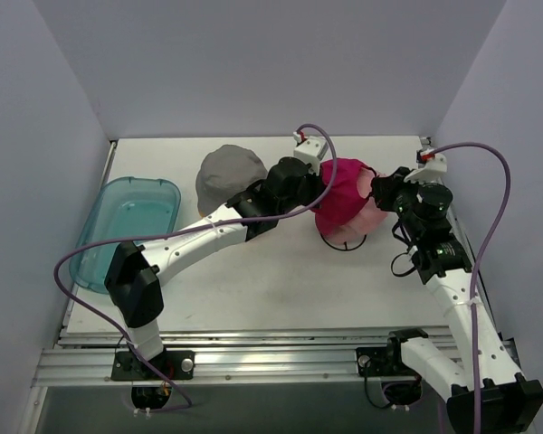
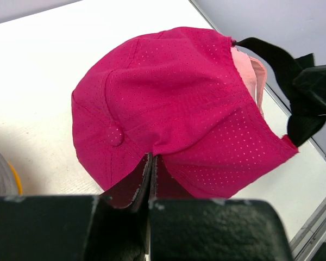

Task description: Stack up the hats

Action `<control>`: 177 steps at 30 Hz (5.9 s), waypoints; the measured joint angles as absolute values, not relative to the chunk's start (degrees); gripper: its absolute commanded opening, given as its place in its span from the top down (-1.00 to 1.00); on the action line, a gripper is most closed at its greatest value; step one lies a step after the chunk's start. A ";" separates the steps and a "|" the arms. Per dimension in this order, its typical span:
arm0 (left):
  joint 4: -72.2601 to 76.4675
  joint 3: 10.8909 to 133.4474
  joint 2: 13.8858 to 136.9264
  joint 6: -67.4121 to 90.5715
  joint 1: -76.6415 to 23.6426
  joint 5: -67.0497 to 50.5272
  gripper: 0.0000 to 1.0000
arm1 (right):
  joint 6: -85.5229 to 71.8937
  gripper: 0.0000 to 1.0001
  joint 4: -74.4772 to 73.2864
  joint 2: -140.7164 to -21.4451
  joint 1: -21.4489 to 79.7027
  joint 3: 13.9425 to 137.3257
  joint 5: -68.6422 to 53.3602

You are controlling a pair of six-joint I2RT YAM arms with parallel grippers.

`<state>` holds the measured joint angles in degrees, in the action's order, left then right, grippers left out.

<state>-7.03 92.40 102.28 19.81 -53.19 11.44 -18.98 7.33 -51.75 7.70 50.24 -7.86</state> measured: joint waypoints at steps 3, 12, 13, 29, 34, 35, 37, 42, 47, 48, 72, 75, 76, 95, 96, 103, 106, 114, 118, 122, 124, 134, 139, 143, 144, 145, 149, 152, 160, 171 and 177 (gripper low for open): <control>-6.94 92.49 102.35 18.72 -53.25 10.63 0.95 | -18.96 1.00 6.81 -51.77 7.73 49.25 -5.30; -5.30 92.29 102.37 15.68 -54.92 7.99 0.95 | -19.66 1.00 4.34 -52.40 7.70 50.06 5.76; -5.23 92.29 102.37 15.44 -55.09 7.53 0.95 | -19.90 1.00 4.19 -52.40 7.70 50.04 6.92; -4.25 93.62 107.11 14.31 -55.37 6.44 0.95 | -21.34 1.00 5.23 -54.54 7.55 47.77 11.20; -5.48 95.96 108.66 14.68 -54.81 7.40 0.95 | -21.30 1.00 5.72 -58.59 7.53 49.43 11.20; -5.61 95.96 108.66 14.83 -54.61 7.57 0.95 | -21.28 1.00 5.82 -59.29 7.53 49.93 11.20; -5.65 95.98 108.66 15.27 -54.24 7.70 0.95 | -21.15 1.00 5.93 -60.03 7.53 50.46 11.20; -5.58 96.01 108.66 16.08 -53.84 7.38 0.95 | -21.34 1.00 5.61 -60.16 7.42 50.57 12.51; -4.97 96.01 108.66 16.32 -53.93 6.04 0.74 | -22.33 1.00 5.23 -60.10 5.50 48.99 13.56; -4.71 95.98 108.66 16.43 -53.95 5.69 0.69 | -22.57 1.00 4.95 -60.10 5.13 48.58 13.63; 1.67 87.07 104.86 18.46 -53.95 5.26 -0.06 | -28.93 0.97 7.99 -60.40 2.61 41.56 14.15; 3.22 85.30 104.53 19.27 -54.13 5.13 -0.17 | -29.23 0.92 8.49 -60.40 2.46 41.06 14.13; 3.70 84.38 104.22 19.33 -54.24 5.15 -0.21 | -29.43 0.91 8.67 -60.40 2.42 40.88 14.13; 15.90 73.36 104.64 19.49 -60.66 7.25 -0.39 | -30.02 0.69 7.90 -58.15 1.43 40.77 10.94; 16.21 73.41 105.34 19.51 -60.64 7.29 -0.39 | -30.02 0.69 7.88 -58.17 1.41 40.77 10.74; 21.28 71.20 109.25 19.29 -60.66 8.75 -0.41 | -30.02 0.69 7.90 -58.52 1.13 40.77 9.58; 24.49 69.93 111.26 18.70 -60.66 9.47 -0.40 | -30.02 0.69 7.88 -58.72 1.08 40.77 9.23; 30.89 69.82 116.95 16.49 -60.66 12.19 -0.40 | -29.98 0.69 7.88 -58.72 1.02 40.77 8.91; 31.88 69.84 117.36 15.84 -60.66 14.11 -0.42 | -29.98 0.69 7.90 -58.72 0.71 40.77 8.56; 33.71 70.35 117.95 15.75 -60.66 15.81 -0.42 | -29.98 0.69 7.90 -58.78 0.71 40.77 8.32; 34.22 70.83 118.63 15.77 -60.66 16.32 -0.42 | -29.98 0.69 7.90 -58.78 0.71 40.77 8.19; 35.51 73.28 121.86 15.75 -61.32 16.62 0.10 | -29.98 0.69 7.94 -58.81 0.71 40.77 7.88; 36.38 73.23 121.86 15.75 -61.54 17.56 0.74 | -29.98 0.69 7.97 -58.83 0.34 40.75 6.92; 36.80 72.95 121.86 15.81 -61.36 18.90 0.86 | -29.98 0.69 7.99 -58.98 -0.86 40.71 6.61; 36.86 72.86 121.86 15.86 -61.30 19.00 0.86 | -29.98 0.69 8.01 -59.05 -1.06 40.71 6.57; 36.99 72.73 121.86 15.90 -61.28 19.07 0.86 | -29.98 0.69 8.03 -59.20 -1.13 40.71 6.55; 37.32 72.60 121.97 15.90 -61.36 19.05 0.80 | -29.98 0.69 8.56 -60.36 -1.61 40.71 6.37; 37.82 72.47 122.17 15.79 -61.36 18.74 0.53 | -29.98 0.68 8.56 -60.93 -1.96 40.71 6.33; 38.63 69.06 122.30 15.70 -62.37 17.96 0.15 | -30.02 0.14 8.64 -60.93 -3.05 40.71 6.31; 37.39 57.08 108.86 16.08 -63.16 18.81 -0.01 | -29.95 0.08 9.50 -61.69 -5.56 40.71 2.74; 34.13 56.21 96.60 16.08 -63.61 20.56 -0.10 | -29.76 0.16 12.27 -66.30 -8.62 40.71 -2.37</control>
<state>34.13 56.21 96.60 16.08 -63.61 20.56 -29.76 12.27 -66.30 -8.62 40.71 -2.37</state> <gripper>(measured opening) 0.536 0.440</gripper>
